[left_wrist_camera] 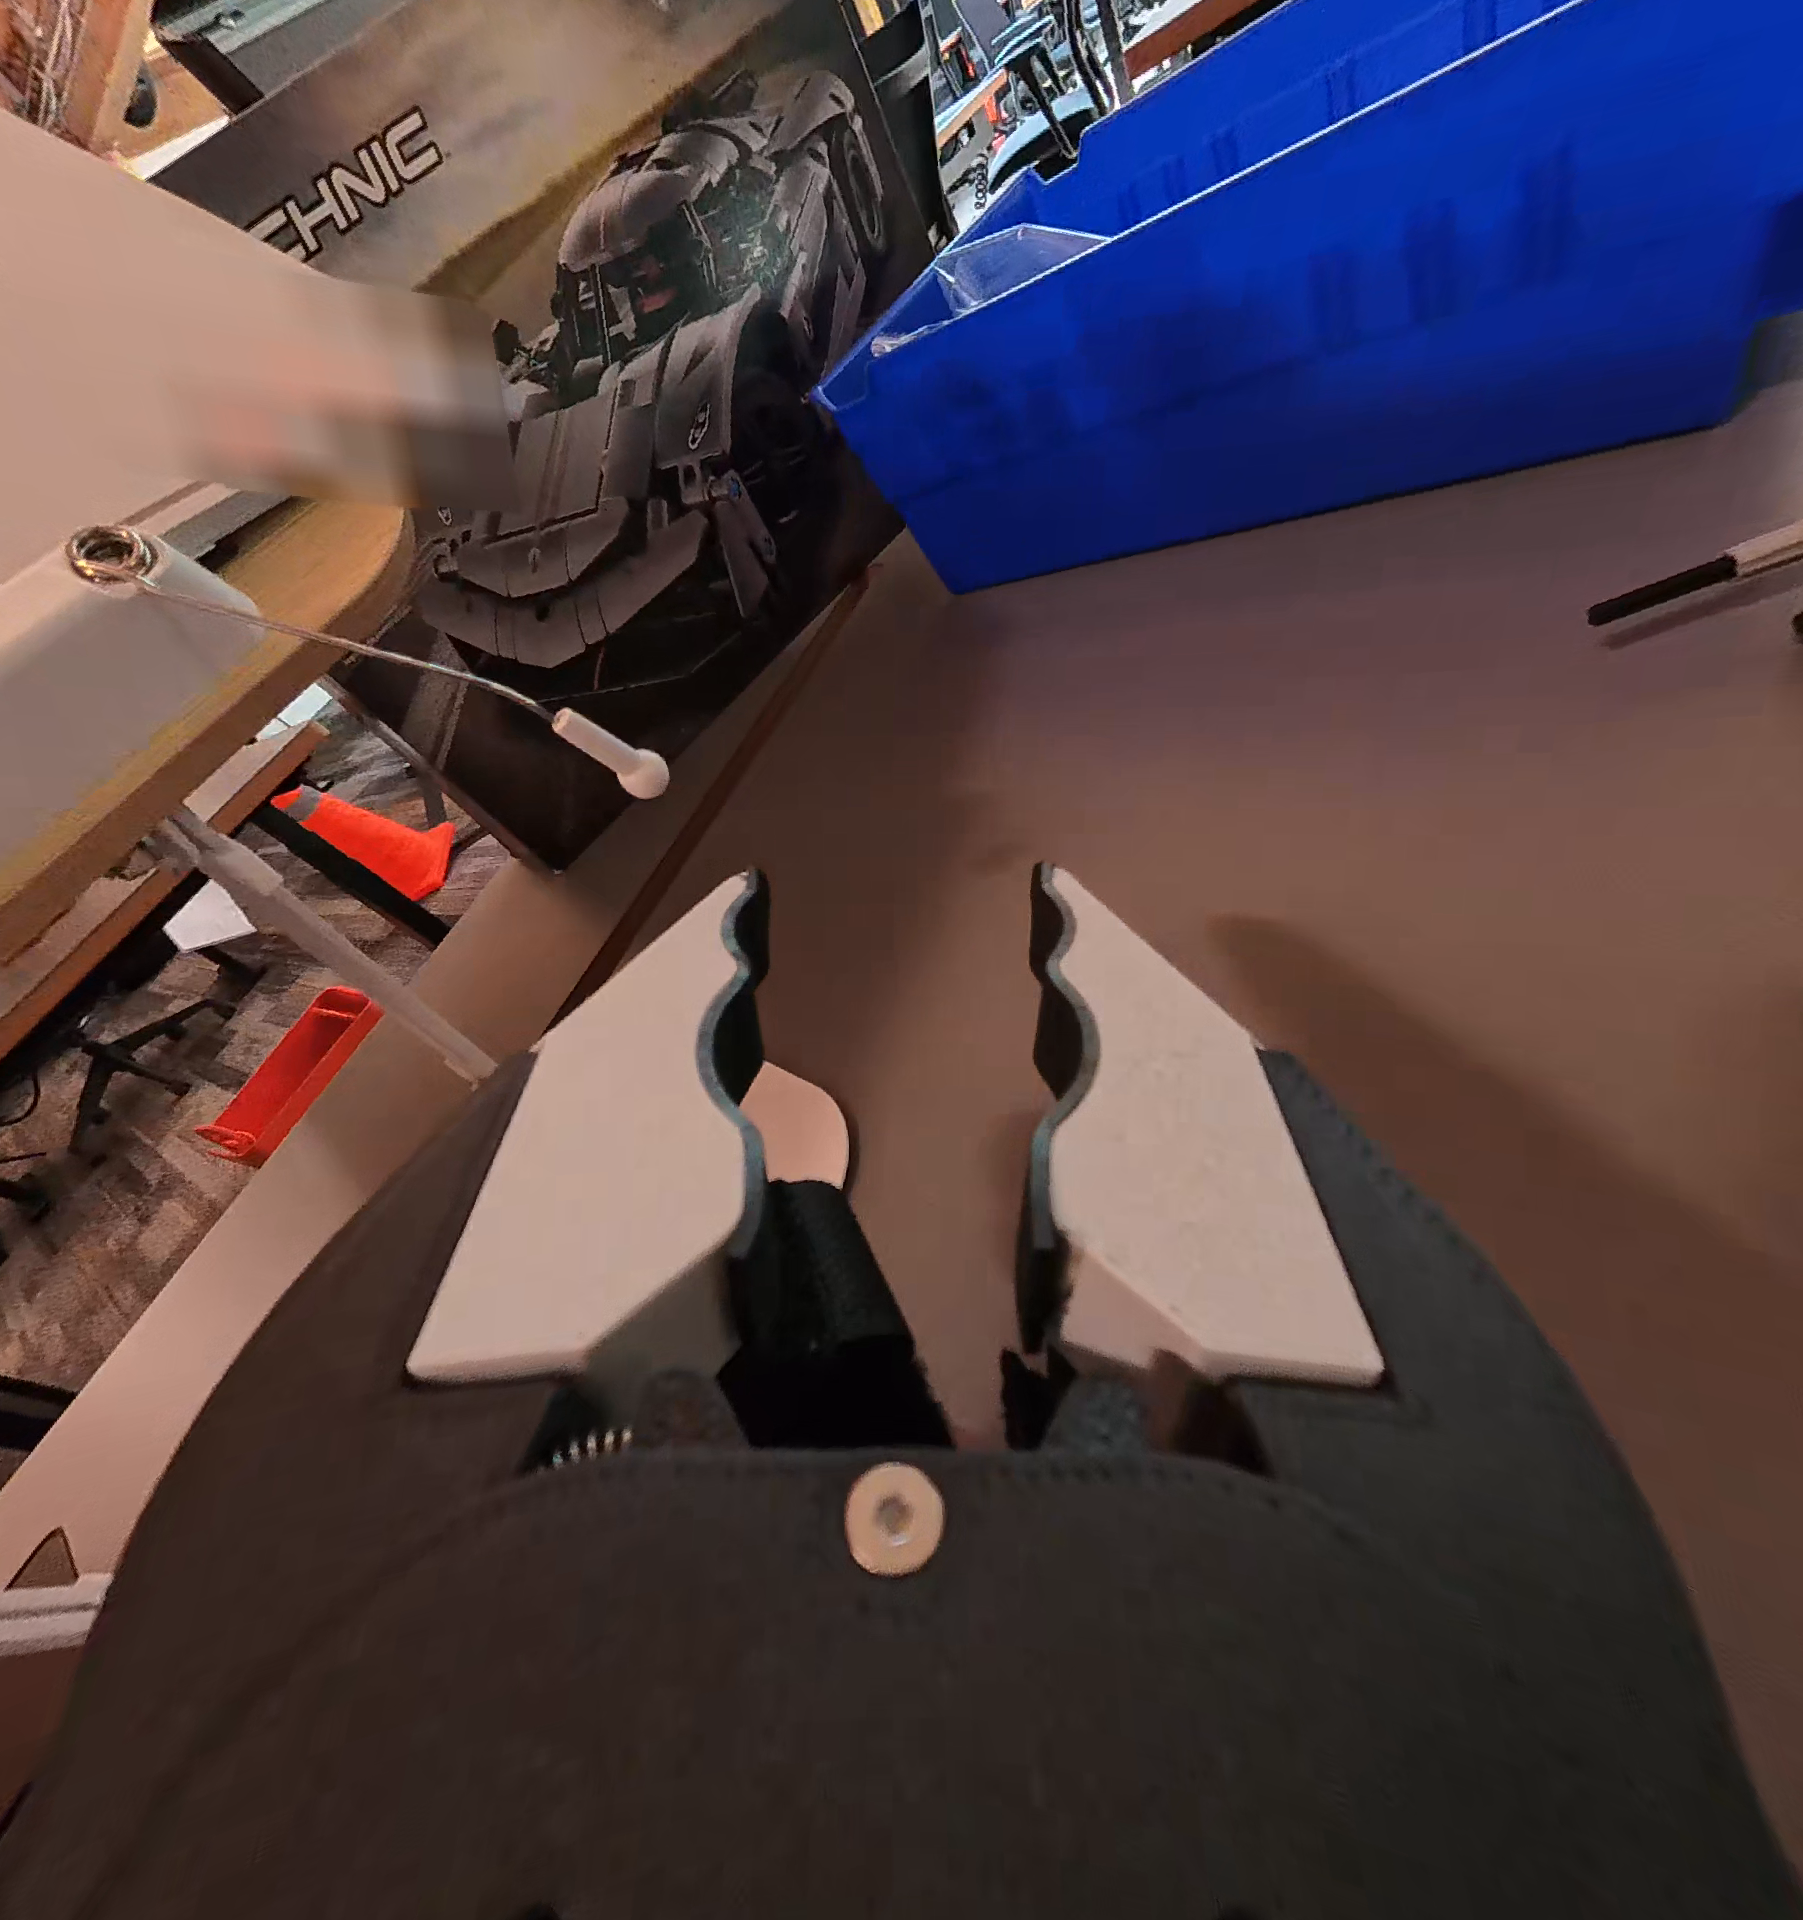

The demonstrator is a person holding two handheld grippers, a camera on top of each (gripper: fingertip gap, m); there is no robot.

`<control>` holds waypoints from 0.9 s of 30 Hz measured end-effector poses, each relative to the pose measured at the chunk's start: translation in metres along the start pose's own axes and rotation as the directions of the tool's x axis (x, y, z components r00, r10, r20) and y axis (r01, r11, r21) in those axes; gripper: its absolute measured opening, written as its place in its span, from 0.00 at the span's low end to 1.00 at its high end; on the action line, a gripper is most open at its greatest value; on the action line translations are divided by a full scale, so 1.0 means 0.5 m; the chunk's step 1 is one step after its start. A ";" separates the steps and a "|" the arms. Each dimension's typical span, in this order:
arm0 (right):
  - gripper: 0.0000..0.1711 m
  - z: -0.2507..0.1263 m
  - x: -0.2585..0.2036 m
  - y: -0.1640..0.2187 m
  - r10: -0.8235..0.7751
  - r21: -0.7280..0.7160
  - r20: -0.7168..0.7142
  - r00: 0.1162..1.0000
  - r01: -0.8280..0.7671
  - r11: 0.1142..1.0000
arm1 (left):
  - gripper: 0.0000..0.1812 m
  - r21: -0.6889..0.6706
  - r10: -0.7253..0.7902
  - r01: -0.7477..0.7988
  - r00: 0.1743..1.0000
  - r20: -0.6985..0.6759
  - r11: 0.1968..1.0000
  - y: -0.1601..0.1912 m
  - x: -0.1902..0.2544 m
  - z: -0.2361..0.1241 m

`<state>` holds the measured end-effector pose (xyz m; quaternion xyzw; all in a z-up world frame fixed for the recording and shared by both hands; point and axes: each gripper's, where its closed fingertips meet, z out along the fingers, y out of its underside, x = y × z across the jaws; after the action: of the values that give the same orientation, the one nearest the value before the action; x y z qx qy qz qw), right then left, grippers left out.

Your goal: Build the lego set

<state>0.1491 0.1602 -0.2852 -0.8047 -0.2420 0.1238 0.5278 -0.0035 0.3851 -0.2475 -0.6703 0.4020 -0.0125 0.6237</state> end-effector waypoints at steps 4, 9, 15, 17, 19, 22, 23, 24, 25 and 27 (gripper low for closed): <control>0.42 0.001 0.000 0.002 -0.010 -0.009 0.001 1.000 0.010 1.000 | 0.27 0.007 -0.015 0.015 1.000 0.003 1.000 -0.002 -0.004 -0.002; 0.42 0.005 0.001 0.002 -0.046 -0.022 -0.002 0.999 0.046 0.999 | 0.27 0.014 -0.027 0.027 1.000 0.002 1.000 -0.003 -0.006 -0.004; 0.42 0.006 -0.005 0.001 -0.060 -0.001 0.011 0.998 0.060 0.998 | 0.27 0.013 -0.053 0.053 0.999 -0.007 0.999 -0.002 -0.011 -0.004; 0.42 0.006 -0.008 0.005 -0.097 -0.002 0.010 0.995 0.097 0.995 | 0.28 0.008 -0.051 0.051 0.999 -0.006 0.999 -0.001 -0.010 -0.003; 0.42 0.005 -0.008 0.012 -0.131 -0.007 0.003 0.991 0.131 0.991 | 0.28 0.008 -0.038 0.039 0.999 -0.007 0.999 -0.001 -0.007 -0.003; 0.42 0.001 -0.005 0.014 -0.164 0.000 -0.008 0.986 0.164 0.986 | 0.28 0.000 -0.021 0.021 1.000 -0.005 1.000 0.001 -0.004 -0.002; 0.42 -0.001 -0.002 0.013 -0.166 0.003 -0.015 0.986 0.166 0.986 | 0.28 -0.001 -0.018 0.018 1.000 -0.004 1.000 0.001 -0.003 -0.002; 0.42 -0.003 0.002 0.011 -0.164 0.008 -0.022 0.986 0.164 0.986 | 0.28 -0.004 -0.016 0.016 1.000 -0.005 1.000 0.002 -0.003 -0.001; 0.42 -0.006 0.005 0.008 -0.160 0.016 -0.029 0.987 0.161 0.987 | 0.28 -0.007 -0.015 0.015 1.000 -0.005 1.000 0.002 -0.002 -0.001; 0.42 -0.008 0.010 0.005 -0.152 0.026 -0.037 0.988 0.153 0.988 | 0.28 -0.010 -0.012 0.012 1.000 -0.005 1.000 0.003 -0.002 0.000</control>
<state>0.1559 0.1590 -0.2856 -0.7782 -0.2920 0.0724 0.5513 -0.0049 0.3858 -0.2485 -0.6757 0.3996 -0.0160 0.6192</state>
